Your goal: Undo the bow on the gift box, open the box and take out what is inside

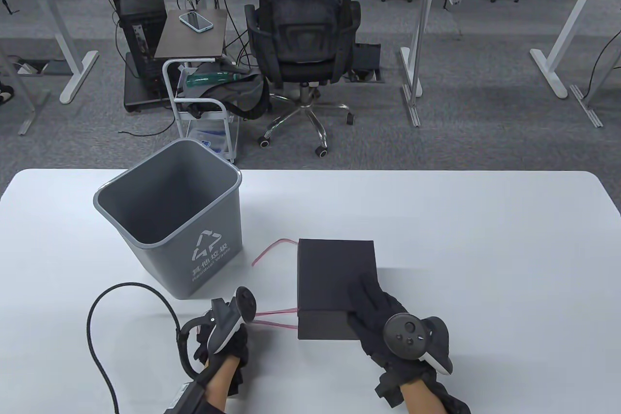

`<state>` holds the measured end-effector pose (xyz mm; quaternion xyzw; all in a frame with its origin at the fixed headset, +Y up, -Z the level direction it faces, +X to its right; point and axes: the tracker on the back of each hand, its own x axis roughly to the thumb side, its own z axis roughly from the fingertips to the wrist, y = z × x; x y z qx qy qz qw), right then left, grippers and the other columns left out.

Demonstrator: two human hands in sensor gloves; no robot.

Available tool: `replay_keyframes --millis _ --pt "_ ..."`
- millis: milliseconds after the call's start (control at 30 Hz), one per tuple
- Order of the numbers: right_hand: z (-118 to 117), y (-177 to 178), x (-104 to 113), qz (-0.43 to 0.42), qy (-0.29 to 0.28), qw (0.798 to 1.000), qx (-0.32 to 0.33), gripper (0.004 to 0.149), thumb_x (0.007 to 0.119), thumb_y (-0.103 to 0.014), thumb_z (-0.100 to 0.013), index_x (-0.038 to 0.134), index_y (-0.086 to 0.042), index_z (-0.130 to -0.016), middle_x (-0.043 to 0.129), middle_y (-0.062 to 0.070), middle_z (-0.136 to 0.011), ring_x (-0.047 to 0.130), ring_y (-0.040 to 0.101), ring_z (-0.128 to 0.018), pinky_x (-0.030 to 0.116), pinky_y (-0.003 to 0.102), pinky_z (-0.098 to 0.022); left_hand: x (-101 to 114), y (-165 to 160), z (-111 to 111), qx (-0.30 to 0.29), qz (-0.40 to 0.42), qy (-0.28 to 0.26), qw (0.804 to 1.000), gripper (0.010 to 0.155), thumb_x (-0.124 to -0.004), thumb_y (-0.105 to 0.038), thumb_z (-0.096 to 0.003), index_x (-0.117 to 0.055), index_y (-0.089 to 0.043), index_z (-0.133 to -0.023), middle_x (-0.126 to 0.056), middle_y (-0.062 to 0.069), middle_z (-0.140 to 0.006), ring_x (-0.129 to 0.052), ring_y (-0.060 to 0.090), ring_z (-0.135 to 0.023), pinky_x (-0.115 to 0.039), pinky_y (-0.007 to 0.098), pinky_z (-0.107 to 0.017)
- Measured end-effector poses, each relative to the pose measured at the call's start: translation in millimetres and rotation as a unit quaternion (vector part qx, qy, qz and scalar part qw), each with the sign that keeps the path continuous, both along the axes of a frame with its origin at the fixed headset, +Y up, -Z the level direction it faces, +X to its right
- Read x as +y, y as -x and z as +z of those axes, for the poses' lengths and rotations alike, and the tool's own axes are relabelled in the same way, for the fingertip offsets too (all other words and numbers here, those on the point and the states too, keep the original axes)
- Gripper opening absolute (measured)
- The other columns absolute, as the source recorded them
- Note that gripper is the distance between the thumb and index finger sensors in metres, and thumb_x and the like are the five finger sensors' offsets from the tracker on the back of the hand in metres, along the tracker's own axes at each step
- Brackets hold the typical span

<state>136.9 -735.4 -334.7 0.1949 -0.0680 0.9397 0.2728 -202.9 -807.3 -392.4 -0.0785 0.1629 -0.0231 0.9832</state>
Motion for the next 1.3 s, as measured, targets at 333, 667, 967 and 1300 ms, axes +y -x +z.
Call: replay_keyframes --millis 333,667,967,1300 --pt "-4.6 -19.5 -0.7 -0.029 0.018 0.999 -0.01 0.067 0.08 -0.036 -0.06 0.049 -0.025 -0.118 0.036 0.005 -0.123 0.068 0.055 -0.092 0.058 0.063 -0.068 -4.1 15.9 -7.4 0.033 -0.046 0.021 0.998 0.037 -0.089 -0.035 -0.0528 -0.087 -0.014 -0.083 -0.106 0.005 -0.053 -0.112 0.01 -0.022 -0.1 0.014 -0.011" --pt "-4.5 -18.2 -0.8 -0.027 0.019 0.999 -0.009 0.067 0.08 -0.036 -0.06 0.049 -0.025 -0.118 0.035 0.006 -0.123 0.068 0.056 -0.092 0.059 0.063 -0.068 36.4 32.7 13.2 -0.178 0.464 -0.012 0.868 0.05 -0.073 -0.033 -0.0621 -0.069 -0.011 -0.107 -0.092 0.023 -0.091 -0.105 0.039 -0.065 -0.096 0.038 -0.042" --pt "-4.8 -17.9 0.7 -0.024 0.02 0.999 -0.009 0.067 0.08 -0.036 -0.06 0.049 -0.025 -0.118 0.035 0.006 -0.123 0.068 0.056 -0.092 0.059 0.063 -0.068 81.4 -13.9 48.8 -0.346 0.096 0.036 0.932 0.059 -0.081 -0.016 -0.0574 -0.062 -0.029 -0.112 -0.063 0.01 -0.12 -0.077 0.033 -0.106 -0.078 0.043 -0.072" --pt "-5.9 -17.7 1.0 -0.024 0.022 0.999 -0.008 0.067 0.08 -0.035 -0.06 0.049 -0.024 -0.118 0.035 0.006 -0.123 0.068 0.056 -0.092 0.059 0.063 -0.068 47.1 -14.5 38.6 -0.294 -0.019 0.227 0.928 0.102 -0.093 -0.03 -0.0517 -0.012 -0.033 -0.113 0.0 0.008 -0.121 -0.02 0.043 -0.113 -0.046 0.056 -0.083"
